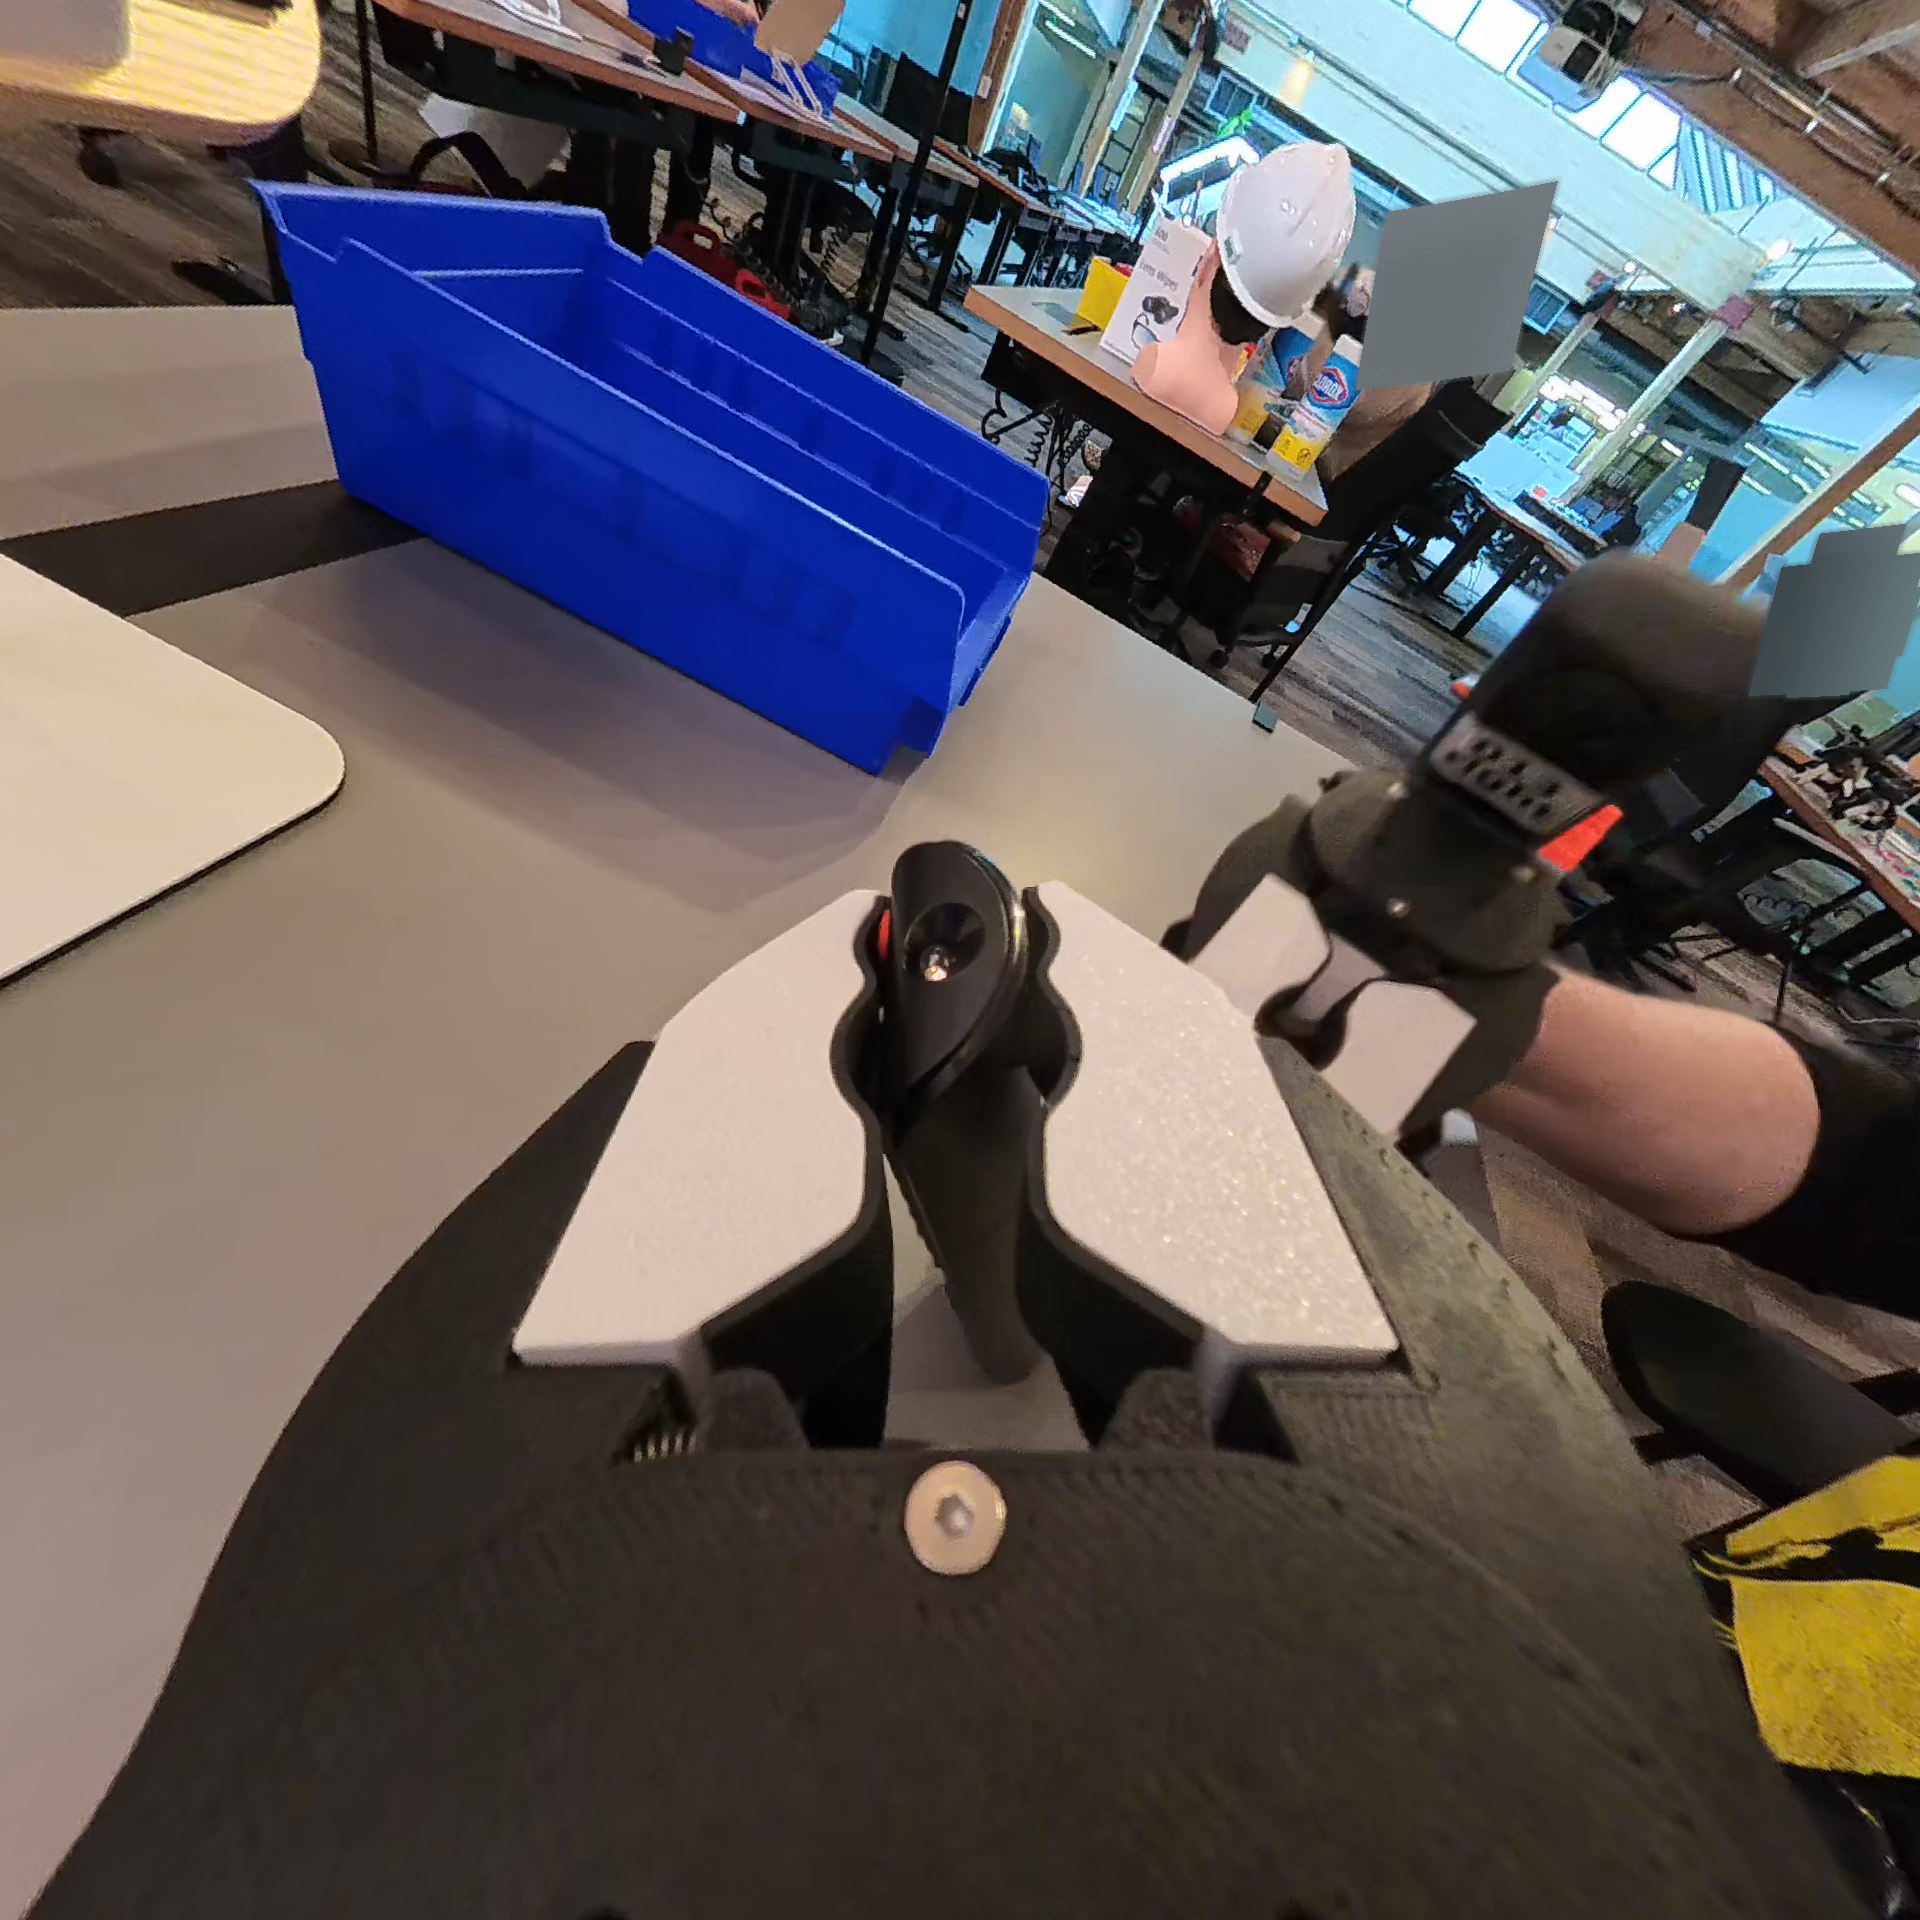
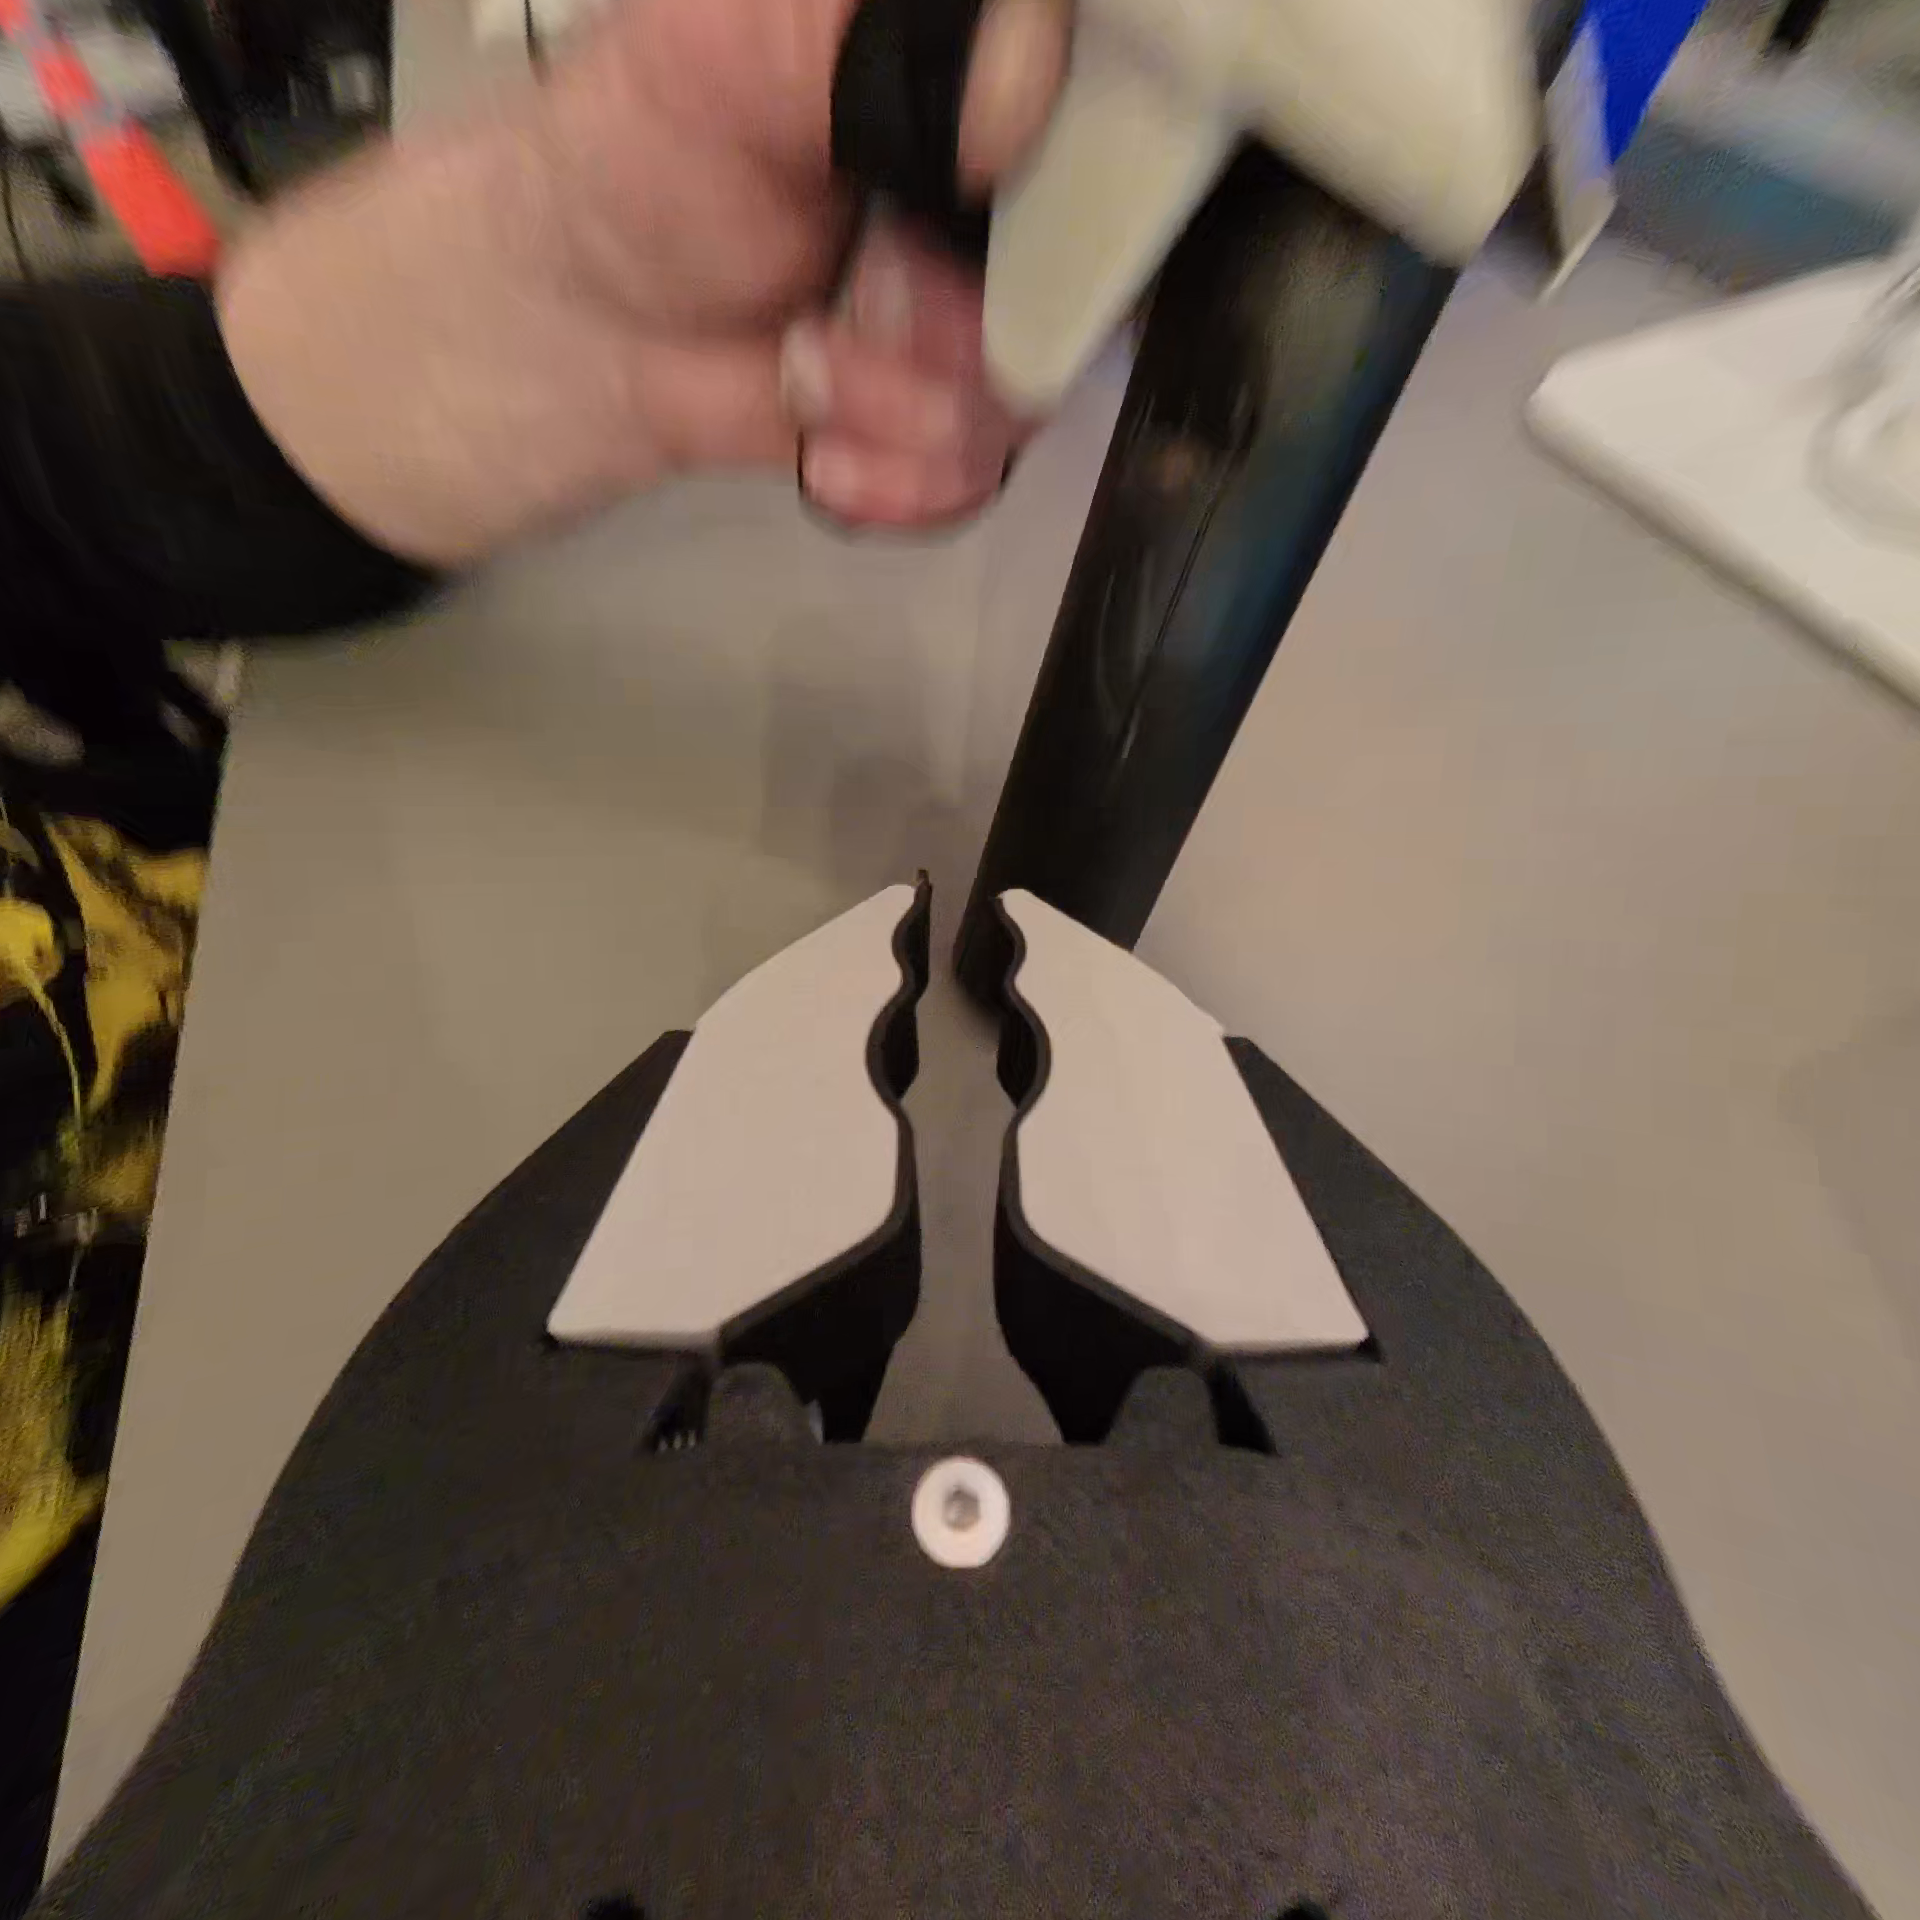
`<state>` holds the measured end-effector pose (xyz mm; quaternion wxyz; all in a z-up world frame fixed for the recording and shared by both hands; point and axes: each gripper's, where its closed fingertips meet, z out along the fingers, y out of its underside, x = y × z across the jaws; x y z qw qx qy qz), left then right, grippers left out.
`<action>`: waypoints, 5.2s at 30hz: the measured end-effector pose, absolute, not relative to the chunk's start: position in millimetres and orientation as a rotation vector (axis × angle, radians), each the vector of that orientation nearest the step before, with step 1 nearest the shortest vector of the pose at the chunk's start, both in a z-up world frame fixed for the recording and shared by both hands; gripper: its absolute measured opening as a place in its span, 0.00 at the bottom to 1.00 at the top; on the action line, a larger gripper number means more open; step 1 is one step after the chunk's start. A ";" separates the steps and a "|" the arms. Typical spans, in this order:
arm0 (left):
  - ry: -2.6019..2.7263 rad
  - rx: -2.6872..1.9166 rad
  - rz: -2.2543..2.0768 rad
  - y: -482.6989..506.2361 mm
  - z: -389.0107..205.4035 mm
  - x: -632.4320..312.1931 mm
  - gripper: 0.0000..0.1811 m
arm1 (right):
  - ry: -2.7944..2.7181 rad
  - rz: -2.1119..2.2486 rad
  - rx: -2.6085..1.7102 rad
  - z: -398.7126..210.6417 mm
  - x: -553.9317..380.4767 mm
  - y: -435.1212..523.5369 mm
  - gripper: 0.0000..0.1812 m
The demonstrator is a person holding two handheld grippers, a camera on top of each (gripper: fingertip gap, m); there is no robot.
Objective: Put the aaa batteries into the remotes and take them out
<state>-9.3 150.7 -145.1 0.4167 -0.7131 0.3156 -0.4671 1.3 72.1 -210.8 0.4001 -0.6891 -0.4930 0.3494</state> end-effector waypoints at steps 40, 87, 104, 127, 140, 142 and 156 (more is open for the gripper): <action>0.954 -1.671 -1.078 129.2 -140.1 11.6 0.13 | -1.140 1.436 -2.096 -185.8 -20.5 102.6 0.15; 0.959 -1.599 -1.192 123.8 -134.9 9.6 0.13 | -1.030 1.401 -1.865 -194.1 -19.4 98.5 0.16; 1.082 -1.657 -1.120 117.5 -143.7 7.3 0.13 | -0.965 1.471 -1.793 -180.7 -16.4 105.1 0.16; 1.008 -1.687 -1.035 123.1 -142.4 13.4 0.13 | -0.671 1.555 -1.844 -177.0 -16.6 112.0 0.19; 0.967 -1.693 -0.981 125.5 -143.2 12.5 0.13 | -0.639 1.688 -1.845 -185.3 -15.8 111.3 0.22; 0.960 -1.690 -0.996 126.3 -143.5 12.0 0.13 | -0.641 1.701 -1.840 -186.2 -15.6 111.5 0.22; 0.847 -1.685 -1.087 133.5 -146.2 -6.9 0.13 | -0.678 1.540 -1.931 -205.5 -17.5 110.6 0.23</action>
